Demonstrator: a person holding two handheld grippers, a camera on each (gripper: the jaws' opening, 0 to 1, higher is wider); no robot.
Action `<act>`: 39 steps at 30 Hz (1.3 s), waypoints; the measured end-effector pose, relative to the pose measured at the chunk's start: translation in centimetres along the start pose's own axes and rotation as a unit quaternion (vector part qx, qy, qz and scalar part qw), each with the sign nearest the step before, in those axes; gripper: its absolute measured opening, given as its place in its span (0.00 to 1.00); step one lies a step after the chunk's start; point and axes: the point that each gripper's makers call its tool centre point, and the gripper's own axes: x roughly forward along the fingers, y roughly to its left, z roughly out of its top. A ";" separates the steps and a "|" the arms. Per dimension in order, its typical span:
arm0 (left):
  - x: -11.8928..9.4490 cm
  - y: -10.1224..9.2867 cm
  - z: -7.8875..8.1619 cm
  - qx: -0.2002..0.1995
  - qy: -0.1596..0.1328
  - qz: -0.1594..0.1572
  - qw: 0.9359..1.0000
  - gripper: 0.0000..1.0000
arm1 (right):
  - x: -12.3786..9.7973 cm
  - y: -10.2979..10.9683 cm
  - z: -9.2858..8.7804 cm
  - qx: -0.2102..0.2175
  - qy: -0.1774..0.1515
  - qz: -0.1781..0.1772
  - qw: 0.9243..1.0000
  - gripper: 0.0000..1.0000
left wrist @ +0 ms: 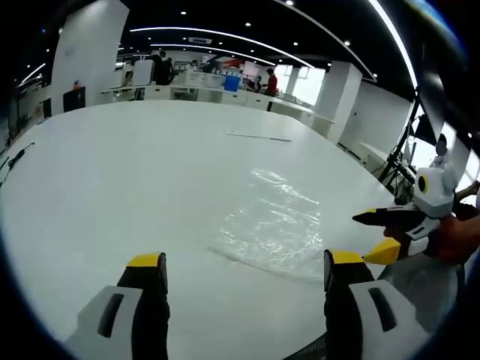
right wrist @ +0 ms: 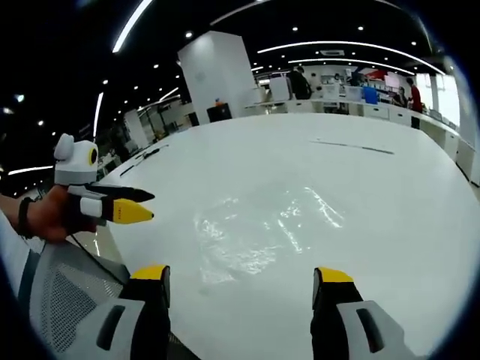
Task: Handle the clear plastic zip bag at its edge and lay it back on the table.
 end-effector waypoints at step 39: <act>-0.1 0.0 0.1 -0.009 -0.006 0.000 1.000 0.84 | 5.6 3.2 1.0 -0.085 0.051 0.055 0.994 0.74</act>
